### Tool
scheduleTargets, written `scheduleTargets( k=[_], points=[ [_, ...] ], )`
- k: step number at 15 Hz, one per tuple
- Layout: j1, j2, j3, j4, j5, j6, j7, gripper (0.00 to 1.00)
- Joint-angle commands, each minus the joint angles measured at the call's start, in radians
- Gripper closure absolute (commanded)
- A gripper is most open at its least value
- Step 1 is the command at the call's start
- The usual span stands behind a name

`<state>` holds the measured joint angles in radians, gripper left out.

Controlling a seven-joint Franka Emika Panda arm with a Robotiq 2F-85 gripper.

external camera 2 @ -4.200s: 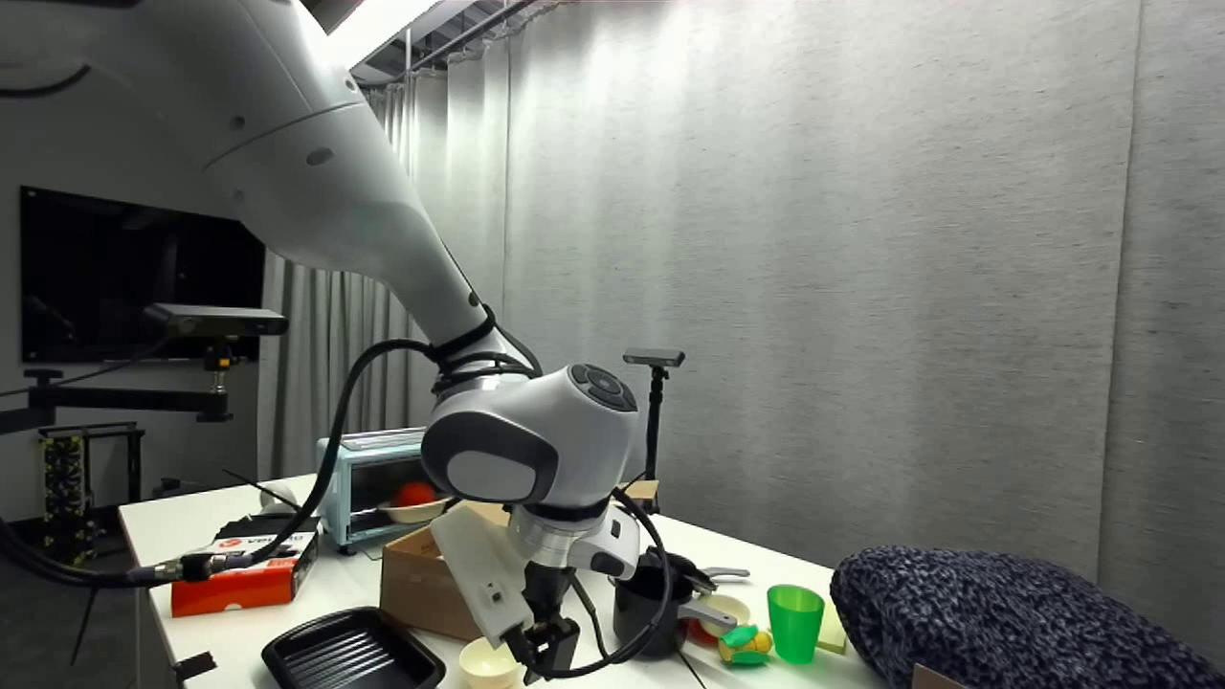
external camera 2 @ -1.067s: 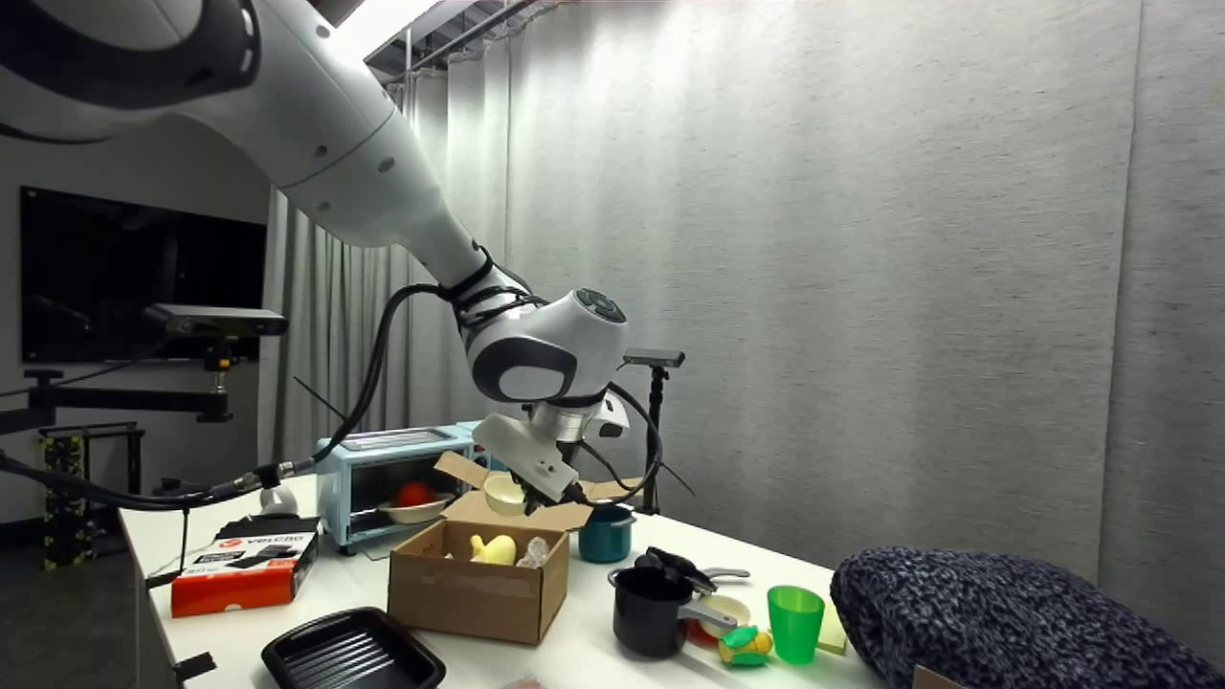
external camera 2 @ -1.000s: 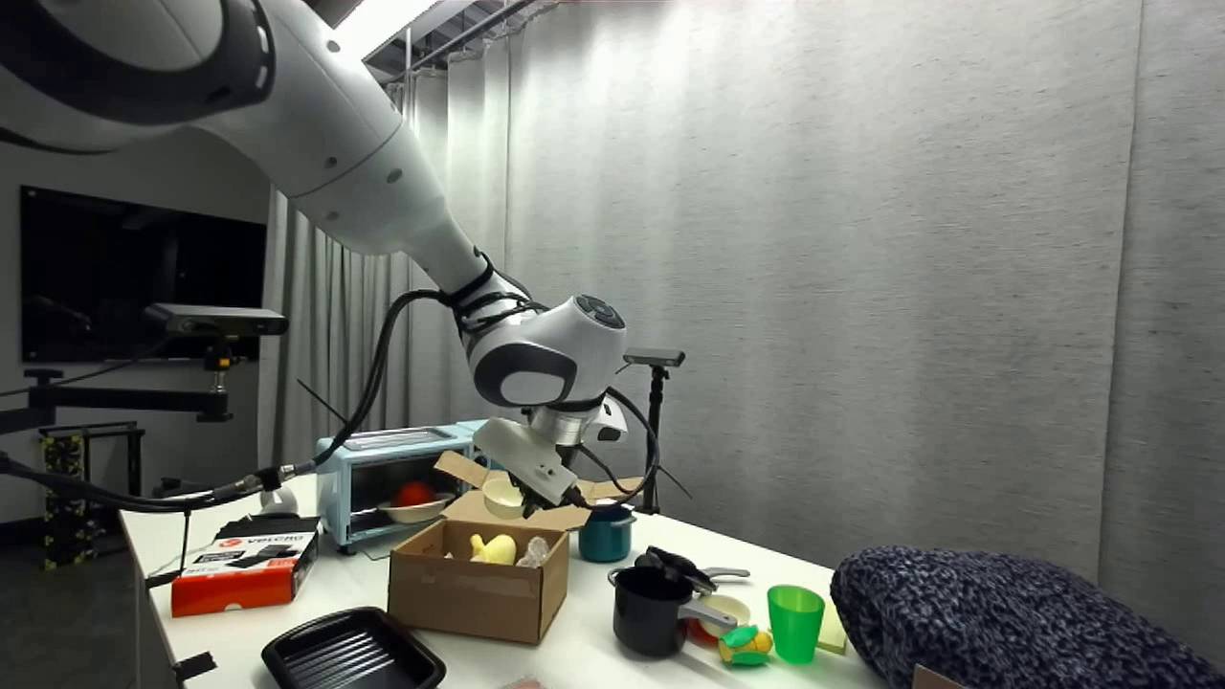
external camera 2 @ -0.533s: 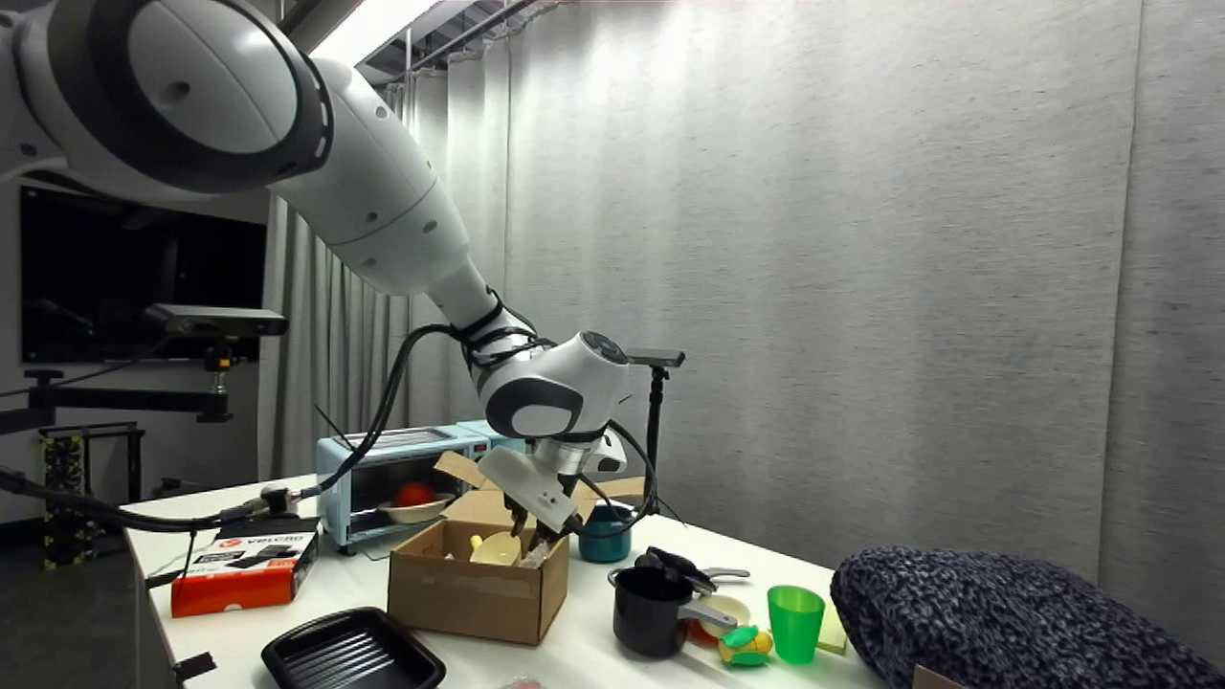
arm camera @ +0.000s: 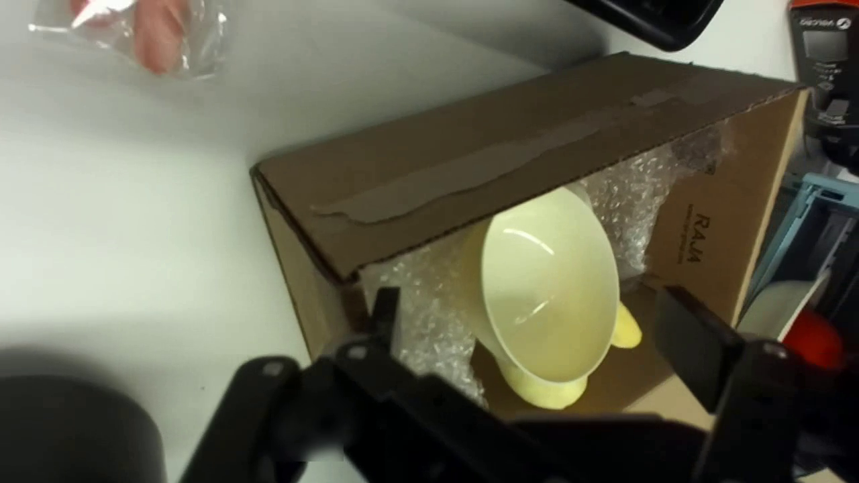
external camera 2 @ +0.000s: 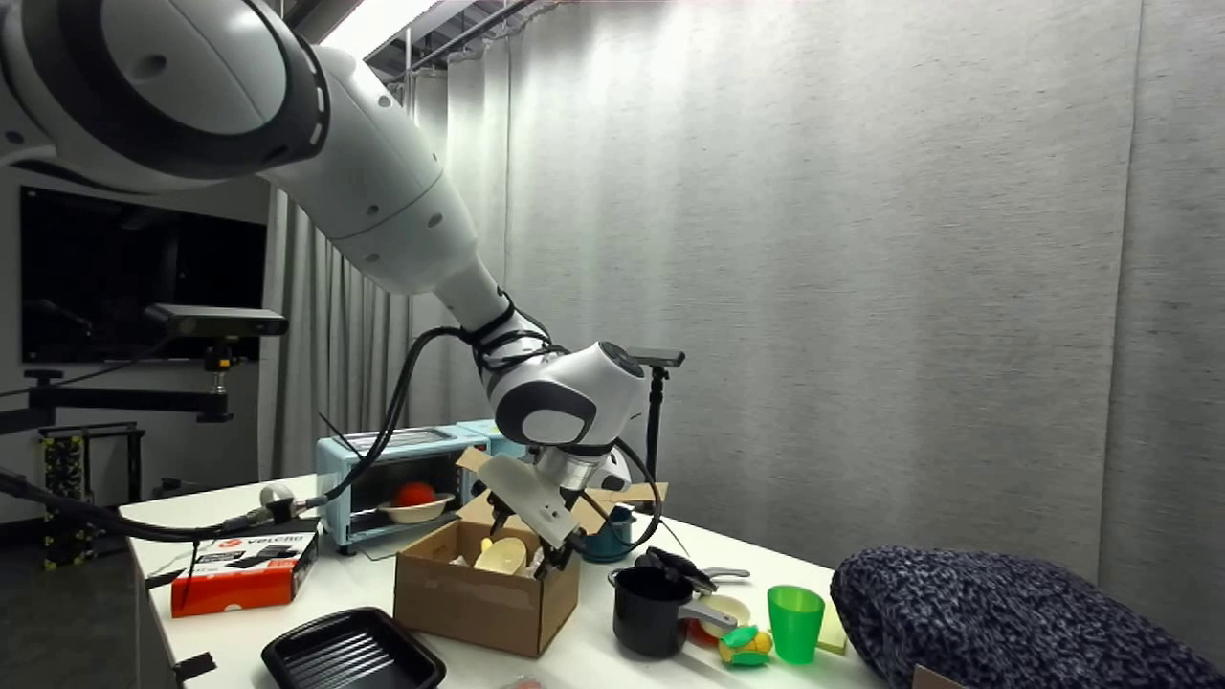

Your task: Place the yellow plush toy, the white bowl and packet of cutlery in the box

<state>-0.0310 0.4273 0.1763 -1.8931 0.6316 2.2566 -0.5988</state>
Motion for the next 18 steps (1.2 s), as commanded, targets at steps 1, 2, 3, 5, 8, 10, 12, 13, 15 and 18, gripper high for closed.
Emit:
scheduleTargets(
  k=[1, 2, 3, 5, 8, 10, 12, 13, 15, 18],
  points=[
    [-0.042, -0.13, 0.009, -0.096, 0.032, -0.046, -0.049, 0.0],
    [-0.048, -0.163, 0.01, -0.122, 0.055, -0.03, -0.082, 0.0],
    [-0.048, -0.191, 0.007, -0.138, 0.073, -0.023, -0.102, 0.0],
    [-0.04, -0.244, -0.012, -0.164, 0.067, -0.072, -0.112, 0.0],
    [-0.022, -0.309, -0.068, -0.23, -0.066, -0.173, -0.005, 0.0],
    [-0.011, -0.313, -0.089, -0.261, -0.163, -0.197, 0.09, 0.0],
    [-0.013, -0.315, -0.095, -0.298, -0.183, -0.181, 0.115, 0.0],
    [-0.013, -0.31, -0.094, -0.318, -0.169, -0.156, 0.109, 0.0],
    [-0.006, -0.296, -0.088, -0.355, -0.15, -0.089, 0.104, 0.0],
    [0.009, -0.272, -0.081, -0.402, -0.156, 0.005, 0.134, 0.0]
  ],
)
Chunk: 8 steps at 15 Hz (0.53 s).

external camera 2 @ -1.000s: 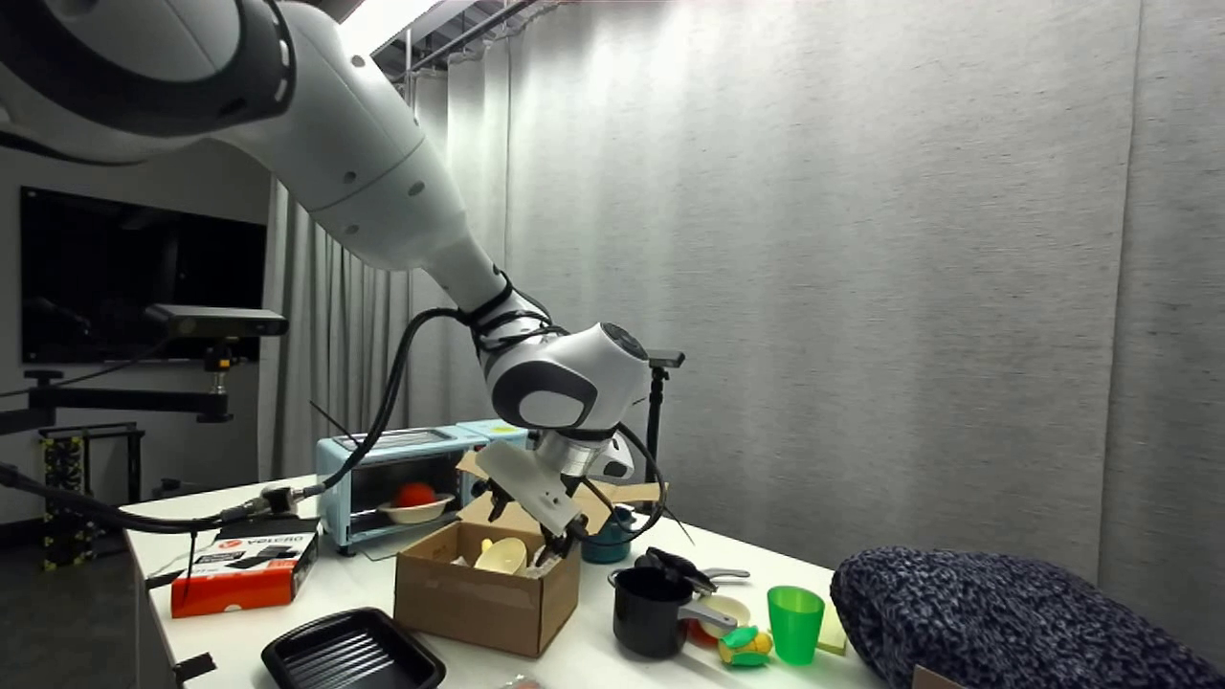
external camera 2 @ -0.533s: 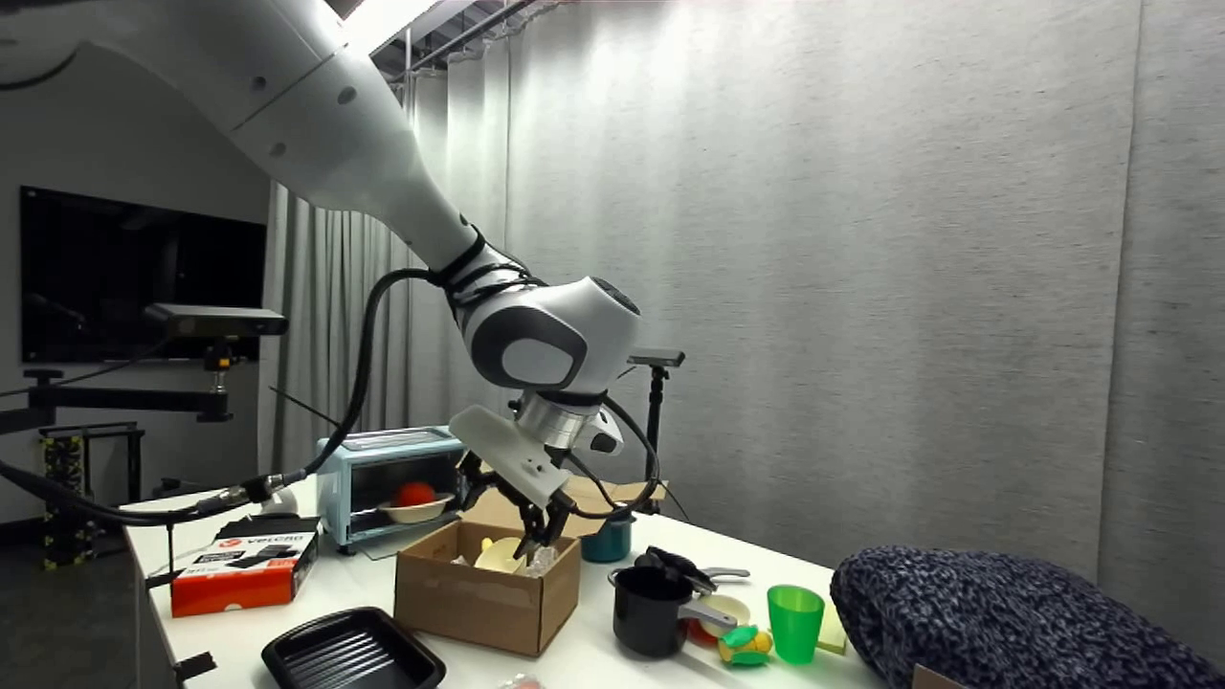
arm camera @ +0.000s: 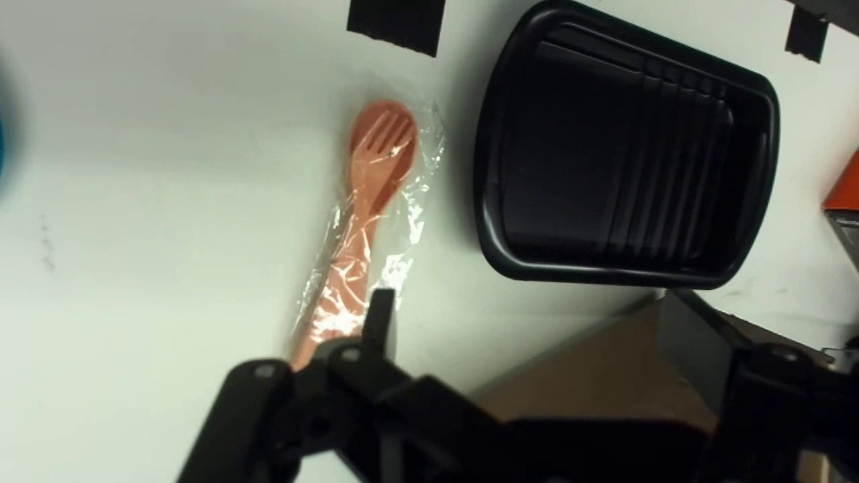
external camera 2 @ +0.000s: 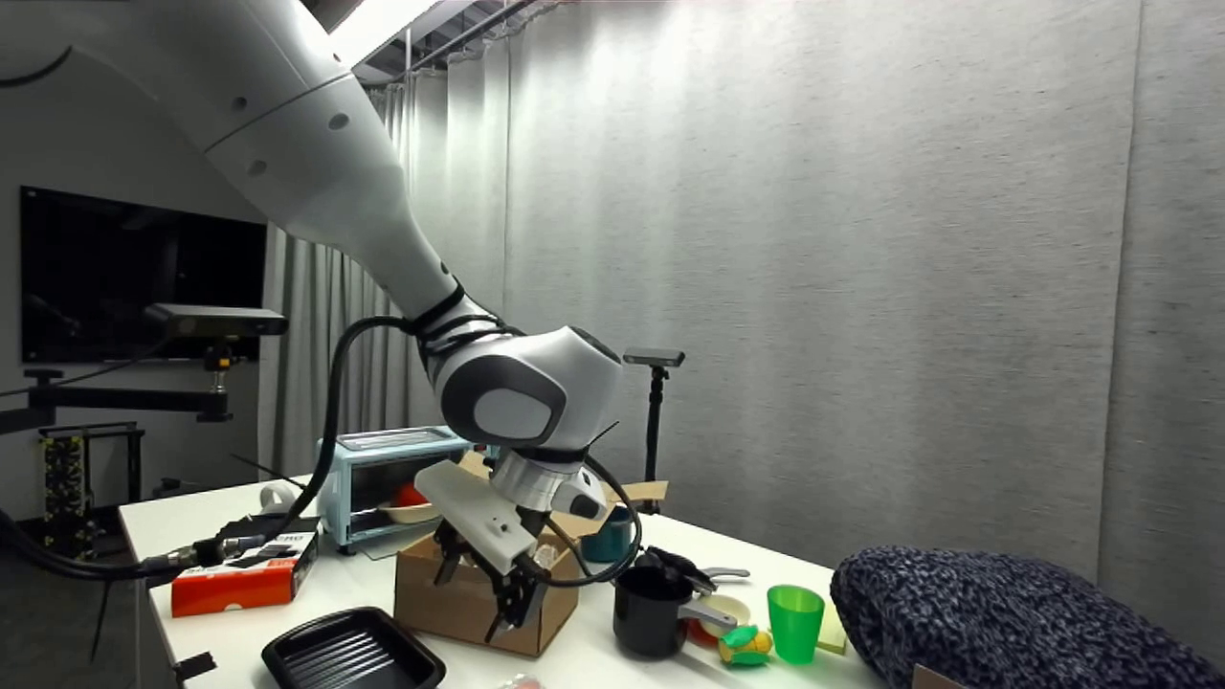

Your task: Place the yellow plush toy, the white bowl and packet of cutlery in the box

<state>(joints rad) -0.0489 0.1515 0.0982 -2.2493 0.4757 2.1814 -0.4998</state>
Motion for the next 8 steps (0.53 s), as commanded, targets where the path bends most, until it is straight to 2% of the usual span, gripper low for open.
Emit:
scheduleTargets(
  k=[1, 4, 8],
  points=[
    [0.033, 0.01, -0.001, -0.061, -0.005, 0.123, 0.045, 0.0],
    [0.051, 0.039, 0.005, -0.088, -0.02, 0.244, 0.101, 0.0],
    [0.08, 0.077, 0.001, -0.103, -0.097, 0.344, 0.257, 0.0]
  ],
)
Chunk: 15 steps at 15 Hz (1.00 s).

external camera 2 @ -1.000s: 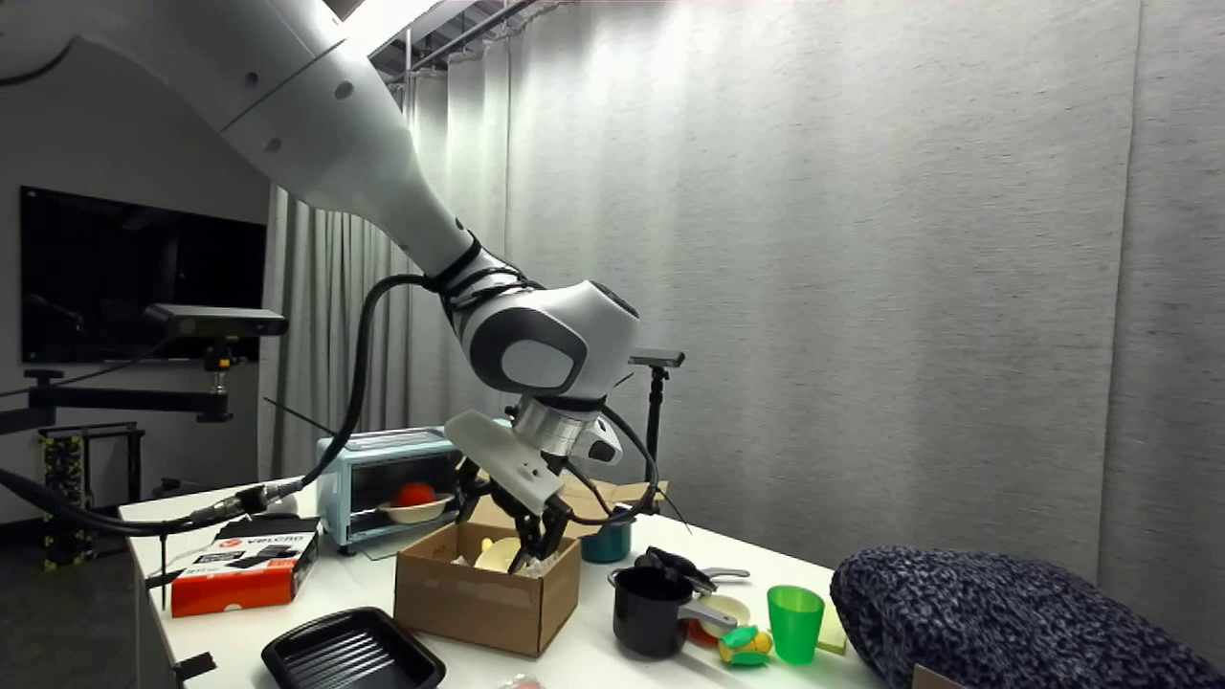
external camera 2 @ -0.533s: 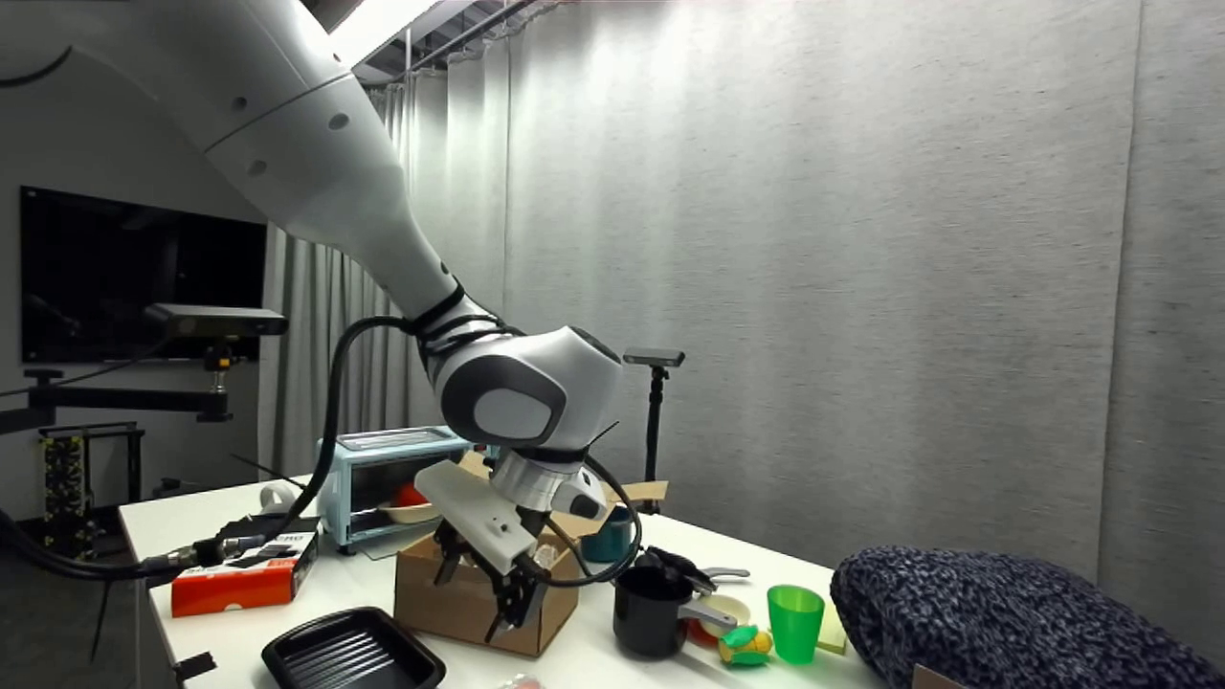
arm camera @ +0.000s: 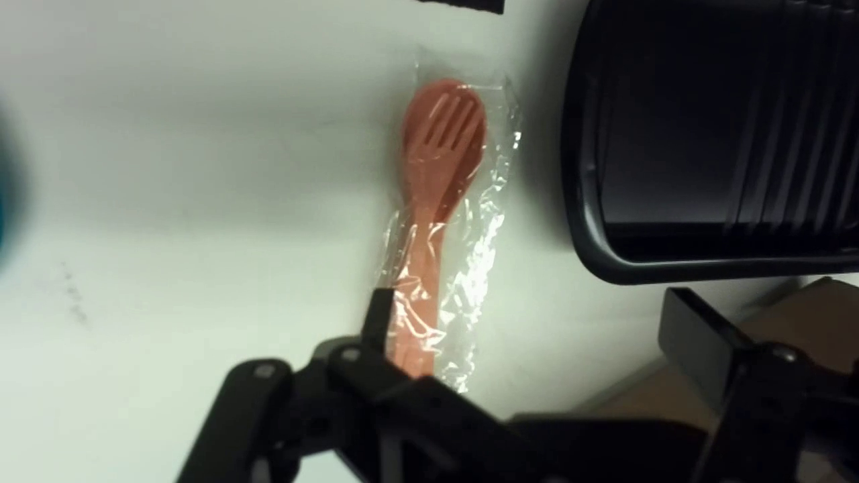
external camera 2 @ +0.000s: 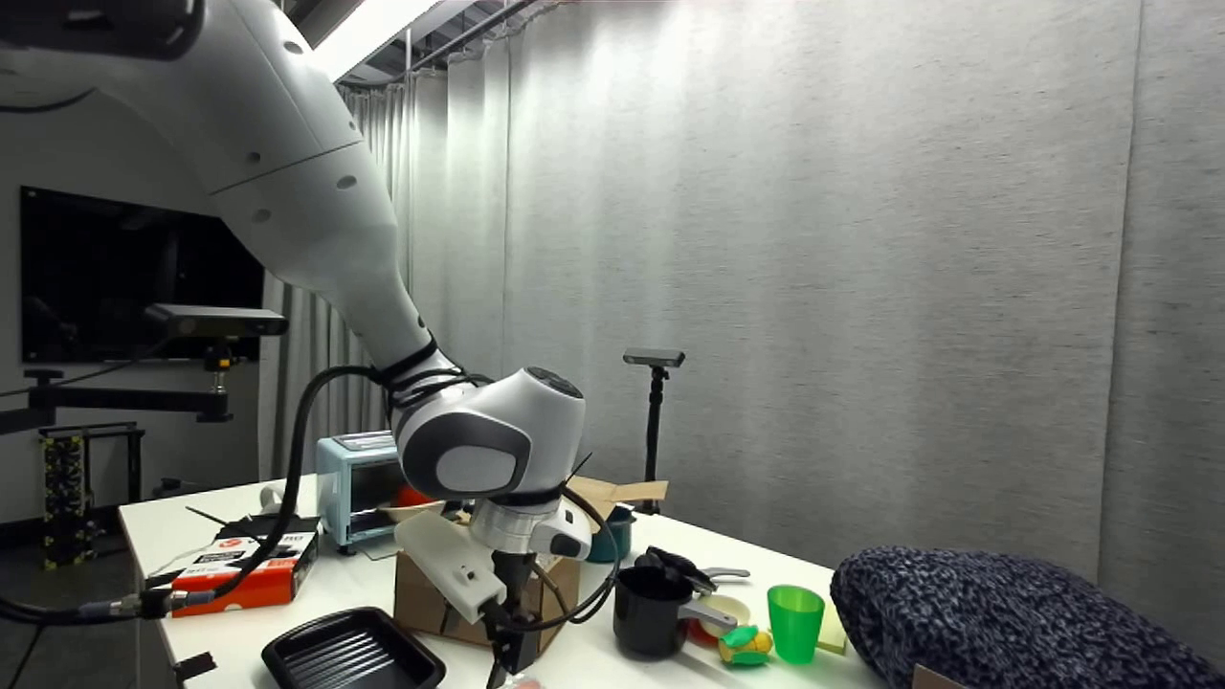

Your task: Place the yellow plush toy, the white bowl and packet of cutlery in the box

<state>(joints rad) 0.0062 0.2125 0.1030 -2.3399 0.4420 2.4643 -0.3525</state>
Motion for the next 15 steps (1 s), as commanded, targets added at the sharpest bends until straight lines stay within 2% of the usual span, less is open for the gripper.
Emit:
scheduleTargets(
  k=[1, 8, 15],
  points=[
    [0.031, 0.024, -0.005, -0.011, -0.088, 0.072, 0.147, 0.0],
    [0.078, 0.077, -0.026, 0.011, -0.291, 0.023, 0.412, 0.0],
    [0.095, 0.103, -0.048, 0.006, -0.395, 0.049, 0.534, 0.0]
  ],
)
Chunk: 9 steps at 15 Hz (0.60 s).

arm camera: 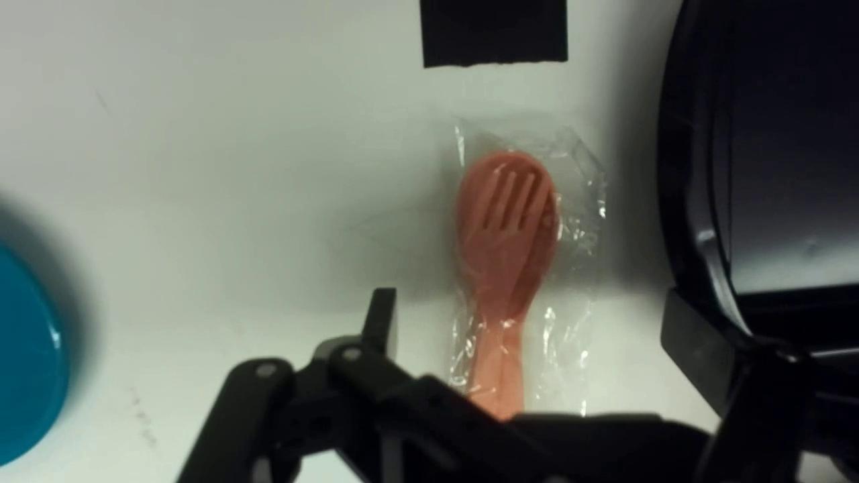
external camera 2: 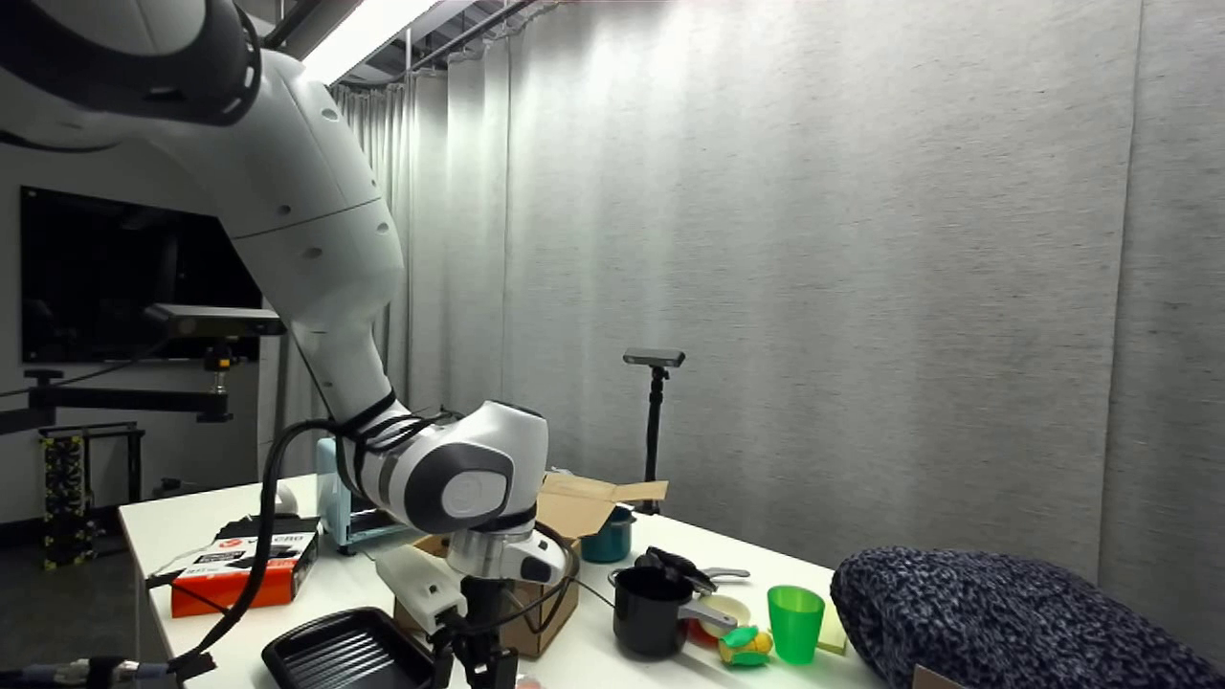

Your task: Place the yellow plush toy, the white bowl and packet of cutlery in the box

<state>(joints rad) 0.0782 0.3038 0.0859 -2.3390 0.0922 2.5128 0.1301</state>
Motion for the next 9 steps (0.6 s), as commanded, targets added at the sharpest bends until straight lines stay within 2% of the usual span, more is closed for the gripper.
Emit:
scheduleTargets(
  k=[1, 6, 7, 8, 9],
  points=[
    [0.018, 0.009, -0.035, 0.001, -0.049, 0.004, 0.056, 0.0],
    [-0.016, 0.0, -0.064, -0.033, -0.03, 0.035, 0.026, 0.0],
    [-0.022, 0.0, -0.068, -0.037, -0.025, 0.04, 0.018, 0.11],
    [-0.026, 0.001, -0.07, -0.038, -0.023, 0.044, 0.012, 0.26],
    [-0.031, 0.002, -0.069, -0.04, -0.017, 0.052, 0.004, 0.35]
  ],
)
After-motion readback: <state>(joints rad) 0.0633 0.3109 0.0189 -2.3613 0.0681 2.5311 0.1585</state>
